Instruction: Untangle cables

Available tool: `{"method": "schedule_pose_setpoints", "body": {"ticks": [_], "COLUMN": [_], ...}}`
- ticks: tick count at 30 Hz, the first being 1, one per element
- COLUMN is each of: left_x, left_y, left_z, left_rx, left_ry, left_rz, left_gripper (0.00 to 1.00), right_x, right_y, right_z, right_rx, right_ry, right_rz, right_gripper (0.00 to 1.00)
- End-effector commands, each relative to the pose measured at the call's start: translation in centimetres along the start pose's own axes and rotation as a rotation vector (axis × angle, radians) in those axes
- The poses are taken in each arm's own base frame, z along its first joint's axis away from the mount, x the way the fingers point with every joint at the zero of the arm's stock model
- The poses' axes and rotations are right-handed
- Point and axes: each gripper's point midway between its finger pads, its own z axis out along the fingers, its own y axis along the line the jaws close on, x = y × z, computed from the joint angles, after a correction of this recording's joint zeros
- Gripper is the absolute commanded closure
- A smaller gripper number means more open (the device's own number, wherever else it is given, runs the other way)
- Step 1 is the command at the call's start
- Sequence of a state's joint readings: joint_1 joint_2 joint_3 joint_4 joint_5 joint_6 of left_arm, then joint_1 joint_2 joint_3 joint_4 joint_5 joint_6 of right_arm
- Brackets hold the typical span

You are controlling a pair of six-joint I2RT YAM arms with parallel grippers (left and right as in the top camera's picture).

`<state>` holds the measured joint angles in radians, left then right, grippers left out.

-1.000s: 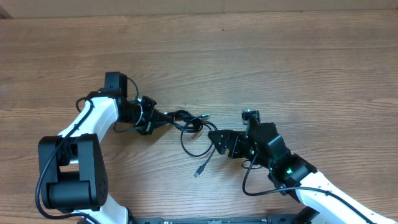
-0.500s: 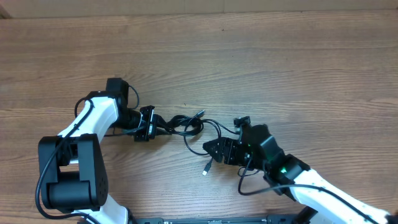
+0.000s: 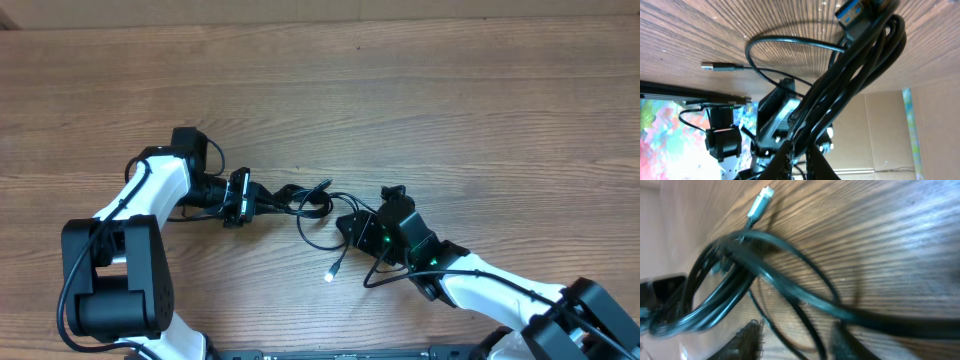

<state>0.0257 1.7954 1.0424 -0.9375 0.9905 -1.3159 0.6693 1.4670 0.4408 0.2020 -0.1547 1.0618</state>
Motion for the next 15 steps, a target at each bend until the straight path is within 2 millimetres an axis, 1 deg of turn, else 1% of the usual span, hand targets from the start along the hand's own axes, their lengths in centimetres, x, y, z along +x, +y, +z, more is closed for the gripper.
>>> {"method": "schedule_pose_setpoints", "body": {"ticks": [1,5,7,9,12,15], "left_x": [1.2,1.1,1.1,0.9,0.4,0.0], "left_y": [-0.5,-0.6,-0.6,-0.6,-0.6,-1.1], "left_z": [0.1,0.1,0.1,0.1,0.1,0.1], "left_rx": [0.010,0.013,0.014,0.011,0.009,0.022], "left_ry": [0.056,0.053,0.050,0.040,0.011,-0.007], "left_rz": [0.041,0.079,0.099,0.103,0.110,0.139], "left_gripper": [0.91,0.92,0.93,0.93,0.92,0.91], "right_x": [-0.6,-0.4,0.2,1.5,4.1,7.5], "right_y": [0.2,0.3,0.6,1.4,3.0,4.5], "right_z": [0.4,0.4,0.4,0.3,-0.4,-2.0], "right_rx": [0.008,0.003,-0.015,-0.060,-0.161,-0.287], "right_ry": [-0.030,-0.019,0.017,0.094,0.244,0.444], "right_rz": [0.037,0.036,0.025,-0.008,-0.099,-0.187], "right_gripper": [0.72,0.96,0.96,0.96,0.96,0.96]}}
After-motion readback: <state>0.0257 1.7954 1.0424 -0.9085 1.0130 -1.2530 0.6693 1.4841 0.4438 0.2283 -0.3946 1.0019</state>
